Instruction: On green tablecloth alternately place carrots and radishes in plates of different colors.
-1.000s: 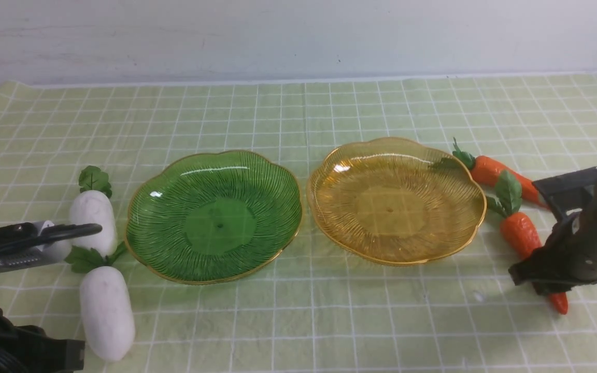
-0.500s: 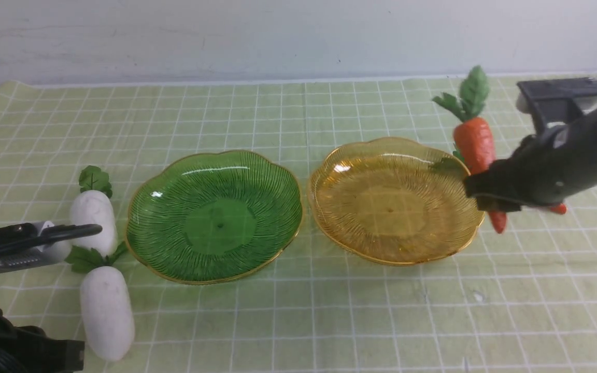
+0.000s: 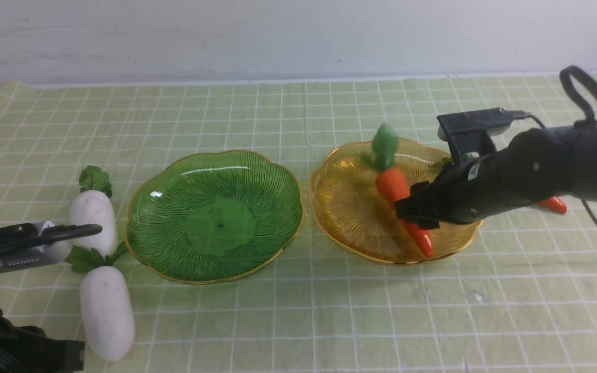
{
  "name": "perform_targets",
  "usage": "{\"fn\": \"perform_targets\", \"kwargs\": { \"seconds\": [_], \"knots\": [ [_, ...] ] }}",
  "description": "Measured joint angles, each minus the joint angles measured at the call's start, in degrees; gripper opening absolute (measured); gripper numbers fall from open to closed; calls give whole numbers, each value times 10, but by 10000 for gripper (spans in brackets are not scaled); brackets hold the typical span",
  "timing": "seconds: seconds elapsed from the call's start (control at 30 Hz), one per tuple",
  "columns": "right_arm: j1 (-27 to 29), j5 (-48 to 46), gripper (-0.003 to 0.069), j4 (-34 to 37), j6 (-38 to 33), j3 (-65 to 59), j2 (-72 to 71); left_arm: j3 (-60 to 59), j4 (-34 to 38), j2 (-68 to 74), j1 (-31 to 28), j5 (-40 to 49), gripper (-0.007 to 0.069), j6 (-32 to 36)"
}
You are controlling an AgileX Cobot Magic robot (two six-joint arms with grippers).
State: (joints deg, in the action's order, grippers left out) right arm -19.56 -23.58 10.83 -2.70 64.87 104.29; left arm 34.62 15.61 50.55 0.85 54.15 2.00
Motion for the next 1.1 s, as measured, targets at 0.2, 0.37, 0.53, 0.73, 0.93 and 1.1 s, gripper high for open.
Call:
{"fn": "perform_targets", "kwargs": {
  "seconds": [0.2, 0.37, 0.53, 0.73, 0.93, 1.1],
  "knots": [
    [41, -68, 527, 2, 13, 45, 0, 0, 1, 0, 0, 0, 34, -5],
    [103, -119, 533, -19, -2, 96, 0, 0, 1, 0, 0, 0, 34, -7],
    [157, -92, 535, -88, -19, 110, 16, 0, 1, 0, 0, 0, 34, -8],
    [174, -38, 535, -176, -21, 110, 70, 0, 1, 0, 0, 0, 34, -8],
    [174, -14, 535, -272, -18, 110, 118, 0, 1, 0, 0, 0, 34, -8],
    [174, -2, 535, -328, -14, 113, 146, 0, 1, 0, 0, 0, 34, -8]
  ]
}}
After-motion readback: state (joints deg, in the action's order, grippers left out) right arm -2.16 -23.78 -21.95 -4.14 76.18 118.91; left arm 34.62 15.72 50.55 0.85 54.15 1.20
